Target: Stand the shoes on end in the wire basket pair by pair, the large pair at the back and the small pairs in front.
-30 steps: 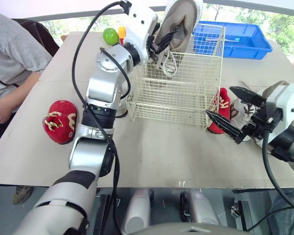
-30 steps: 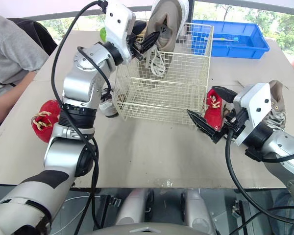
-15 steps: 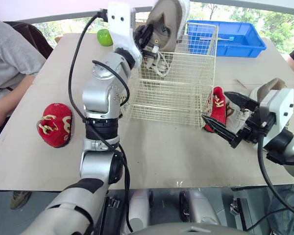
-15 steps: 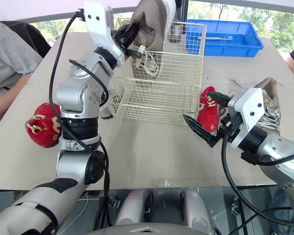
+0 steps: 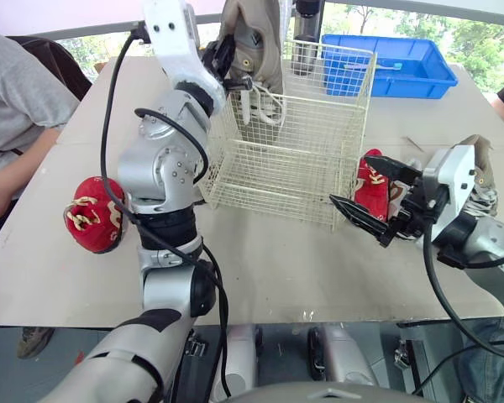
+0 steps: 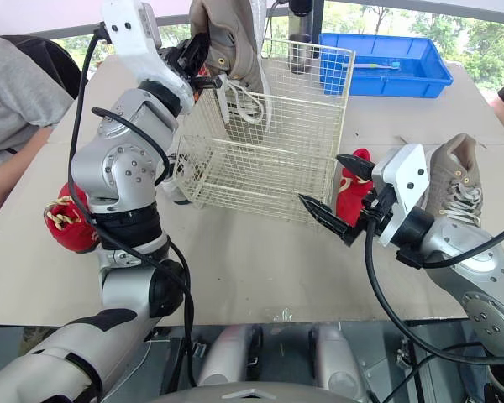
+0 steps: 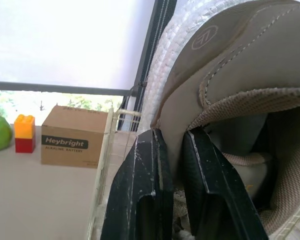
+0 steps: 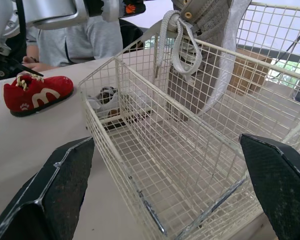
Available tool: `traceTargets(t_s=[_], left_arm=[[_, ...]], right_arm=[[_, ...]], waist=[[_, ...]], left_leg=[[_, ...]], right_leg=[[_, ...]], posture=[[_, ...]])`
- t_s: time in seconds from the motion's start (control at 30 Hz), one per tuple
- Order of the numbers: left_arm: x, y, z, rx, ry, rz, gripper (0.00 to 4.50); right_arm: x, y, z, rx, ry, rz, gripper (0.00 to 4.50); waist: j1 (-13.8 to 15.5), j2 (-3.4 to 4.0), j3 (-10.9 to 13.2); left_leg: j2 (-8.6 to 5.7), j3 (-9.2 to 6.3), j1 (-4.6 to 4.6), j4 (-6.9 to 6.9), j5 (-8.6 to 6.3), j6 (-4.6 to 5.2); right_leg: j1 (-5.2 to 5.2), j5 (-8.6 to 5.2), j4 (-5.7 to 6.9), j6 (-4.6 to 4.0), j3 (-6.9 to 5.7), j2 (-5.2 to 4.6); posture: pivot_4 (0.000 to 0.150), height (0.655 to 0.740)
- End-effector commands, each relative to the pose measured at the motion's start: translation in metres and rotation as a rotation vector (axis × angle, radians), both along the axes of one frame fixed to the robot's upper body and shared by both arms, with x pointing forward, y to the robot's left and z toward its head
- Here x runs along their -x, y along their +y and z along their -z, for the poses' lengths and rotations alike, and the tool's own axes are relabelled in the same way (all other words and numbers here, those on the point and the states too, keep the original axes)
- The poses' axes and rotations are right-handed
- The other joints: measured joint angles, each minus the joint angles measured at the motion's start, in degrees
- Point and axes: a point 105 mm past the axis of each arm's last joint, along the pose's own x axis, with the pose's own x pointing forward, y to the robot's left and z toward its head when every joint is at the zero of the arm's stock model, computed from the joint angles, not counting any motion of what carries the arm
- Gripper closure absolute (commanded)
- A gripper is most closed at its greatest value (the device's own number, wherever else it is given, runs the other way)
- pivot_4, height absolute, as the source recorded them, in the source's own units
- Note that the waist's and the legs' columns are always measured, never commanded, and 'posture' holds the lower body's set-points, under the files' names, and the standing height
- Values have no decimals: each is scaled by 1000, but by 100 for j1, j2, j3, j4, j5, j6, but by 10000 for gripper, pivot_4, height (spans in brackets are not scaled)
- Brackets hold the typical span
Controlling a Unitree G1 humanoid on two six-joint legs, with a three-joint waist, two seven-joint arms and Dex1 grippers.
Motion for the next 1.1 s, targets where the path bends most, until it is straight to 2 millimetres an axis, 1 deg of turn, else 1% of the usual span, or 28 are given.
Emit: traceTargets(t_s=[0.03,0.13,0.23,0.3,0.33,0.43,0.5,0.57,0.6,0.67,0.7,0.73,0.77,0.83,0.87,0.9,0.97,1.03,1.07,1.1], left_arm=[[4,-7,11,-28,38,36,44019],[1,-6,17,-41,71,49,44071],[1,-5,15,-33,70,71,44072],[3,-2,10,-52,53,94,33388],[7,1,4,-62,42,120,31407],[17,7,-7,-89,27,185,17051],[25,12,-12,-82,27,249,17051],[32,23,-13,-94,25,287,17051],[36,24,-12,-112,18,305,17051],[52,15,-8,-108,20,455,17051],[64,11,-3,-108,23,562,17051],[72,9,0,-109,25,631,17051],[89,-2,9,-132,40,760,17051],[115,-16,24,-177,63,940,17051],[126,-28,32,-208,67,1020,17051],[133,-33,40,-241,73,1075,17051],[141,-46,53,-276,75,1143,17051],[143,-53,60,-277,72,1178,17051],[145,-57,66,-321,63,1194,17051],[148,-63,72,-344,60,1216,17051]], right_arm=[[4,4,-8,-12,-53,-22,0],[5,5,-7,-17,-51,-21,0],[6,4,-7,-19,-50,-17,0],[7,4,-7,-22,-47,-14,0],[8,3,-6,-22,-44,-13,0],[8,-2,-3,-12,-32,-6,0],[6,-7,-2,-8,-18,14,0],[-2,-17,-3,-12,-10,76,0],[-5,-25,-4,-10,-14,117,0],[-10,-40,-7,-55,-1,194,0],[-13,-49,-7,-30,-4,246,0],[-14,-54,-7,-9,-8,279,0],[-15,-65,-7,-21,21,313,0],[-16,-82,-9,-45,66,362,0],[-18,-98,-8,-5,106,411,0],[-20,-113,-4,75,153,487,0],[-20,-148,1,125,282,594,0],[-21,-169,-5,133,304,660,0],[-21,-178,-6,116,348,673,0],[-23,-193,-2,146,398,720,0]], waist=[[6,0,0],[21,-1,-5],[20,-1,-5],[18,0,-5],[16,0,-5],[9,0,-5],[7,0,-4],[6,0,-4],[6,-1,-4],[6,0,-4],[15,0,-4],[24,0,-5],[28,0,-4],[31,0,-4],[37,0,-4],[57,0,-4],[75,2,-4],[102,0,-4],[117,-1,-4],[112,0,-4]], left_leg=[[0,-1,0,0,0,0],[-1,-5,7,0,0,1],[-2,-6,17,0,-1,1],[-1,-7,17,0,-1,1],[-1,-8,17,0,-1,1],[-1,-11,16,0,-1,1],[0,-11,16,0,-1,1],[0,-11,16,0,-1,1],[0,-12,16,0,-1,1],[0,-11,17,0,-1,1],[0,-9,17,-1,-1,0],[2,-9,17,-2,0,-1],[5,-9,17,-1,1,-2],[4,-8,17,-1,4,-7],[6,-8,16,-1,3,-6],[5,-9,16,-1,3,-5],[0,-4,18,0,0,1],[-5,0,41,-1,-2,3],[-7,4,65,-3,-2,4],[-7,9,87,-11,-5,8]], right_leg=[[0,0,2,0,-2,0],[12,0,-2,0,-8,-1],[25,0,-8,0,-10,-1],[25,0,-7,0,-11,-1],[25,0,-7,0,-12,-1],[25,0,-5,0,-16,-1],[25,0,-6,0,-15,-1],[25,-1,-5,0,-16,-2],[25,-1,-5,0,-17,-2],[25,-1,-6,-1,-17,-2],[25,-1,-6,-1,-15,-3],[26,-1,-7,-1,-17,-7],[26,-1,-5,-1,-18,-13],[26,-1,-5,-1,-18,-15],[26,-1,-7,-1,-18,-16],[28,-1,-5,-1,-19,-20],[30,-1,-6,-2,-14,-23],[58,-3,-13,-4,-12,-21],[81,-4,-18,-5,-11,-17],[97,-16,-20,-26,-2,-13]], posture=[[1500,7400],[1500,7400],[1500,7400],[1500,7400],[1500,7400],[1500,7400],[1500,7400],[1500,7400],[1500,7400],[1500,7400],[1500,7400],[1500,7400],[1500,7400],[1500,7400],[1500,7400],[1500,7400],[1500,7400],[1500,7400],[1500,7400],[1500,7400]])
